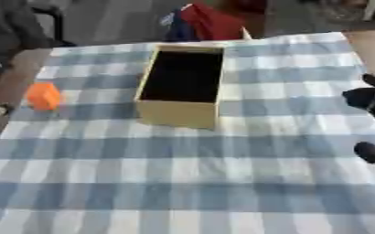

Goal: Pick up objects on the table and place them in the box.

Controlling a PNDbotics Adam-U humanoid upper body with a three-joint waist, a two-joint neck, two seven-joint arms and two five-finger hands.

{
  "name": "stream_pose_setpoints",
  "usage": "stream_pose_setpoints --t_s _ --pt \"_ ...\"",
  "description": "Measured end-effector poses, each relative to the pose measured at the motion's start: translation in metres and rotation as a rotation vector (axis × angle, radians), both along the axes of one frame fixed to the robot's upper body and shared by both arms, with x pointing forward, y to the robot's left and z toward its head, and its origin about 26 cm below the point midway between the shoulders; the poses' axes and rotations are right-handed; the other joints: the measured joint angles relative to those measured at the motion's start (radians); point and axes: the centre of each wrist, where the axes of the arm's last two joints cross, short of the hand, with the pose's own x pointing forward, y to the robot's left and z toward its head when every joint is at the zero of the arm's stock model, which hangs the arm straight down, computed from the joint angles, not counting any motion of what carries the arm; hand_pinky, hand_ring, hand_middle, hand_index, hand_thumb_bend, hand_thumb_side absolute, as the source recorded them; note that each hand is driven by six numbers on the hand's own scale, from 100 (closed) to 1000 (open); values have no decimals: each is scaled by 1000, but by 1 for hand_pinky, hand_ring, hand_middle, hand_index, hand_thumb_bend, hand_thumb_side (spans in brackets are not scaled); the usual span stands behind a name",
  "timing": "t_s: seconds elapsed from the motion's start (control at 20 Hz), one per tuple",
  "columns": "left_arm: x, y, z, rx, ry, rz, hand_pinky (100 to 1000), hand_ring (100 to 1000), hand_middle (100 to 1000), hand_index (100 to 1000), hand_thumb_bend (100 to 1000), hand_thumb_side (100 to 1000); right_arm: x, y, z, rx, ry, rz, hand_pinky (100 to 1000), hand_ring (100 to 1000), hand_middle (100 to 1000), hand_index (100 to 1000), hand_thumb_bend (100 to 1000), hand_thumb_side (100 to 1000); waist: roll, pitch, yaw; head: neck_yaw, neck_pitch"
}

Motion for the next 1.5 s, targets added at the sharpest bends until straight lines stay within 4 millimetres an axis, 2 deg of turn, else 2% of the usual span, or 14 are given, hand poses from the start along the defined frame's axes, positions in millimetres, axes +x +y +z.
stream_pose_setpoints --t_s 0.45,0.8,1.25,1.45,1.5 --pt "13 -7 -15 2 -36 5 850 898 881 921 410 193 2 1 4 1 -5 16 874 869 768 1000 653 524 0 22 -19 16 -8" --pt "18 -9 -19 18 -41 18 851 897 883 921 376 188 3 1 4 10 -6 22 875 870 768 1000 650 527 0 30 -21 18 -9" --pt "24 -15 -34 11 -17 29 850 894 883 922 359 183 3 1 5 14 -1 26 876 870 769 1000 646 527 0 41 -27 19 -16" --pt "25 -16 -36 29 -40 44 836 875 865 913 349 175 3 1 5 16 -1 27 876 871 769 1000 645 528 -1 43 -27 19 -17" --pt "25 -17 -37 30 -49 45 811 849 836 898 341 169 3 1 5 16 -1 27 876 871 769 1000 645 529 -1 43 -27 19 -17"
